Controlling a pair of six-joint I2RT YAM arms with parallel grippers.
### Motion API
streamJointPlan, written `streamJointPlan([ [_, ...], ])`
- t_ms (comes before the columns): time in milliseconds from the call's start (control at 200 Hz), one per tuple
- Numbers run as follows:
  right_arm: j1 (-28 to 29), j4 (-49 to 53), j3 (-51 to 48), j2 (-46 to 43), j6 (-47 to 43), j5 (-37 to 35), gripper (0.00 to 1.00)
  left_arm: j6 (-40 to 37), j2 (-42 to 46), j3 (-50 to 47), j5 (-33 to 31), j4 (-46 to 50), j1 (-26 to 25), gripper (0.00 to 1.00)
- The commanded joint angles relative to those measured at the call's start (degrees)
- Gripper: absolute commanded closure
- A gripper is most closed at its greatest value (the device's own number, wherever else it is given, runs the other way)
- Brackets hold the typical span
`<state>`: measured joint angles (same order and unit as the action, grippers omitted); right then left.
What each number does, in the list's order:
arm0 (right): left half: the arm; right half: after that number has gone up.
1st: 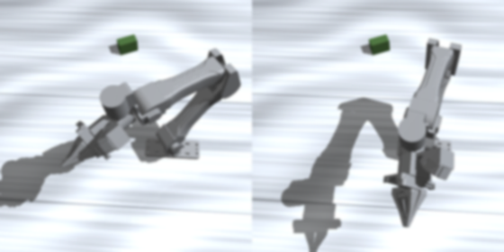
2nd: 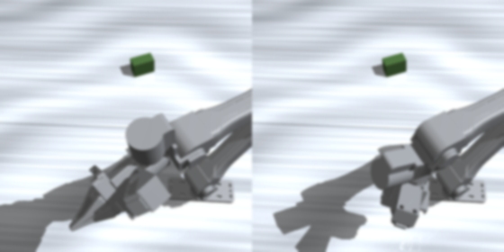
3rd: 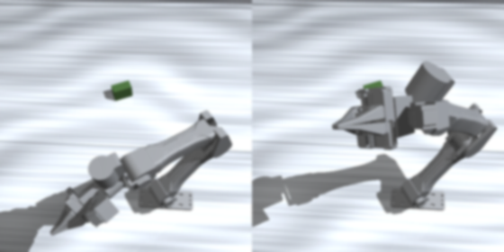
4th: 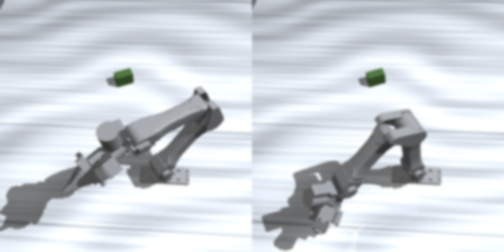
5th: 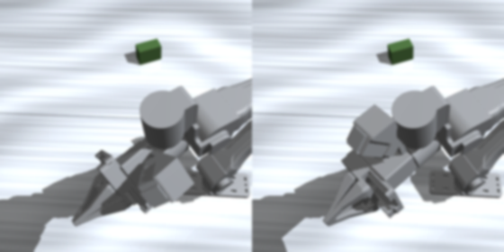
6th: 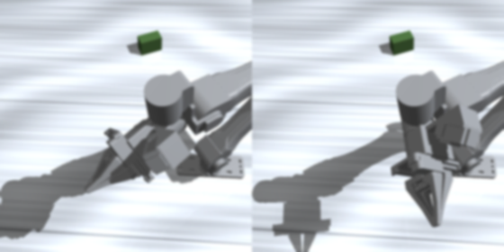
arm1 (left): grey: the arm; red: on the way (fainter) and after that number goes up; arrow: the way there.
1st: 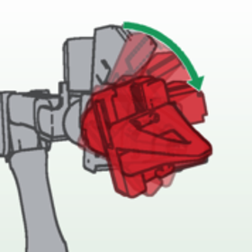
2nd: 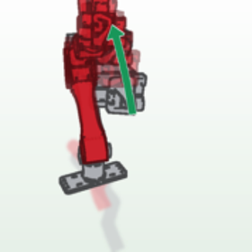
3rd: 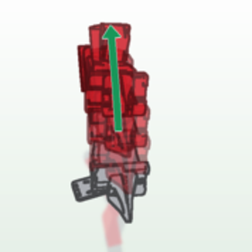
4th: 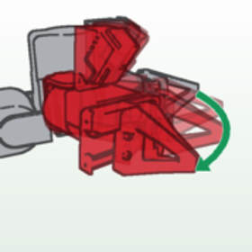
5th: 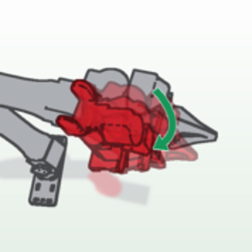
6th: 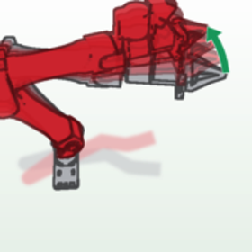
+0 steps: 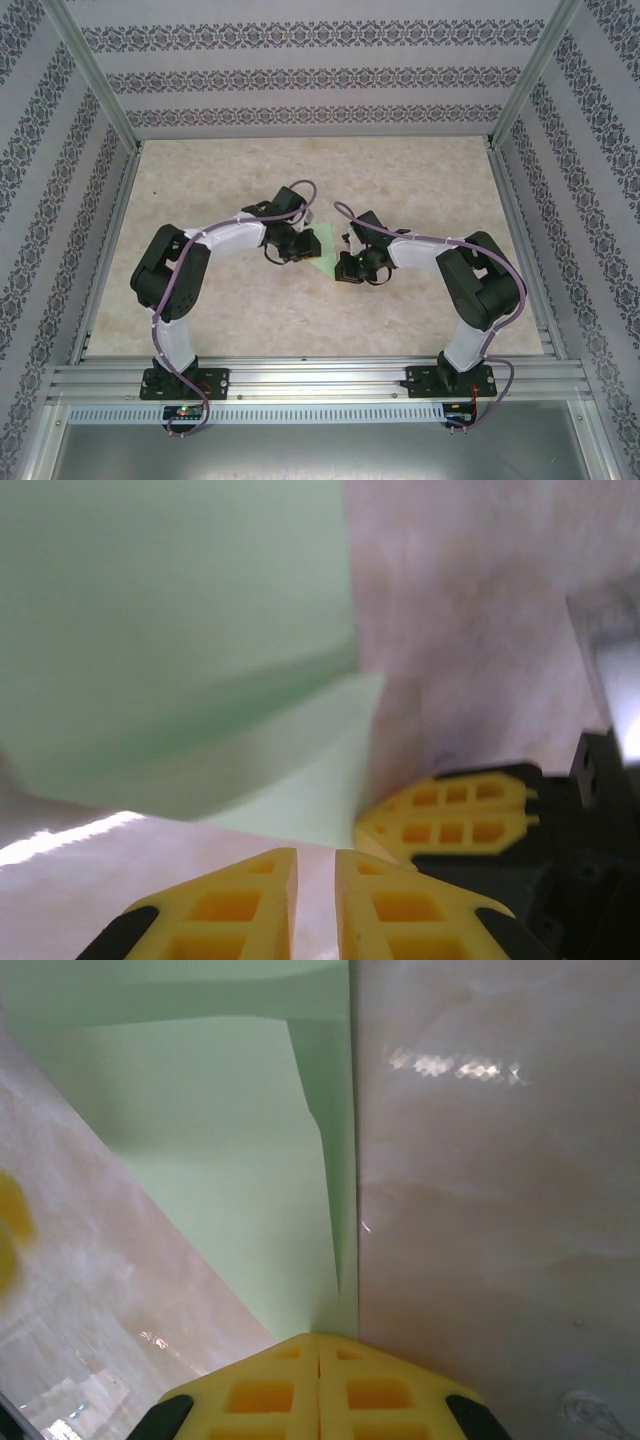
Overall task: Fold a paper plane with a square sheet of paper (fold left side to right side)
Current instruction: Third fold the triangle at the center of the table.
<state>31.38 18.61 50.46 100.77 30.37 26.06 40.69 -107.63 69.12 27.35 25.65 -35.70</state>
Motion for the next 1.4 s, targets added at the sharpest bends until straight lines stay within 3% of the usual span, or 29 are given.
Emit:
streamJointPlan([
  [0, 0.4, 5.2, -2.4, 3.9, 0.2, -4.6, 0.93, 3.7, -2.3, -0.5, 1.9, -4.5, -2.1, 0.83],
  [420, 0.6, 5.5, -2.0, 3.9, 0.2, -4.9, 0.93, 6.1, -6.4, -0.6, 0.8, -7.1, -2.4, 0.84],
  [769, 0.7, 6.0, -2.2, 4.2, 0.0, -5.6, 0.93, 4.9, -8.4, -0.7, -5.8, -5.3, -1.7, 0.84],
  [1394, 0.7, 6.2, -3.0, 4.3, 0.0, -5.8, 0.93, -0.7, -4.6, -2.2, -12.0, 0.1, 6.9, 0.81],
])
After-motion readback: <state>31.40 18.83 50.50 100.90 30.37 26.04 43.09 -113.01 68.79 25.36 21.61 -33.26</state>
